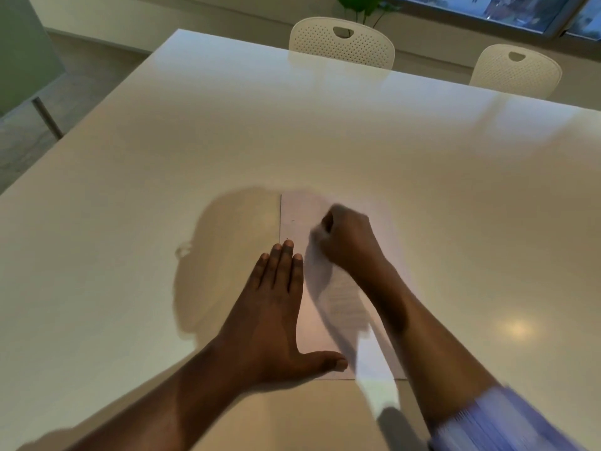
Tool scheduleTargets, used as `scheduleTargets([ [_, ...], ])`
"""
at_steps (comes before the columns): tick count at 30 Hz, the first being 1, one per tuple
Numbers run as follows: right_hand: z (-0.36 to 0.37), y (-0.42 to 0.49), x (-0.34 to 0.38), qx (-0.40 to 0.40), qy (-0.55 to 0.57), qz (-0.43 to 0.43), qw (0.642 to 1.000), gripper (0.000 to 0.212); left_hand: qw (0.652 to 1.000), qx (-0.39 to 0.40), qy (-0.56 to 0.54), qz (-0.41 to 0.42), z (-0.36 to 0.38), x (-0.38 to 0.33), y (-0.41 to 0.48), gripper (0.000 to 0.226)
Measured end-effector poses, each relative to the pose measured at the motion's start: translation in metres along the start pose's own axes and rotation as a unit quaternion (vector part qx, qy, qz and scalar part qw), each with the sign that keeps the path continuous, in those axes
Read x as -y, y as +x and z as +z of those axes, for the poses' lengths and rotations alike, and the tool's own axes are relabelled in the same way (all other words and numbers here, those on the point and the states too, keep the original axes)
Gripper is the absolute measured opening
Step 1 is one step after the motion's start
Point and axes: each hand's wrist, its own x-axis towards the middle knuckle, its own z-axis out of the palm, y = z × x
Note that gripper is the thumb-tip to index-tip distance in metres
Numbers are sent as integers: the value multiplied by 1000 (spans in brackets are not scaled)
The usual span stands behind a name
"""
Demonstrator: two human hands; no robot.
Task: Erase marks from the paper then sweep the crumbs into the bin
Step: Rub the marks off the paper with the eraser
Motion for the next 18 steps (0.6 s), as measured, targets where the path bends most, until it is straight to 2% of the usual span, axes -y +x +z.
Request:
scheduleTargets([
  [3, 1, -86, -17, 32, -19, -53, 998, 11, 1000, 8, 7, 1, 1, 0, 2, 150],
  [5, 4, -110, -19, 30, -12, -45, 998, 11, 1000, 9, 6, -2, 1, 0, 4, 151],
  [9, 13, -57, -8, -30, 6, -45, 998, 7, 1000, 4, -11, 5, 1, 0, 1, 147],
  [11, 16, -9, 0, -51, 27, -8, 998, 8, 1000, -2, -18, 4, 1, 0, -1, 144],
  [15, 7, 53, 11, -47, 27, 46, 997, 18, 1000, -1, -10, -3, 1, -1, 1, 144],
  [18, 0, 29, 1, -15, 17, 38, 999, 20, 1000, -3, -13, -3, 2, -1, 0, 144],
])
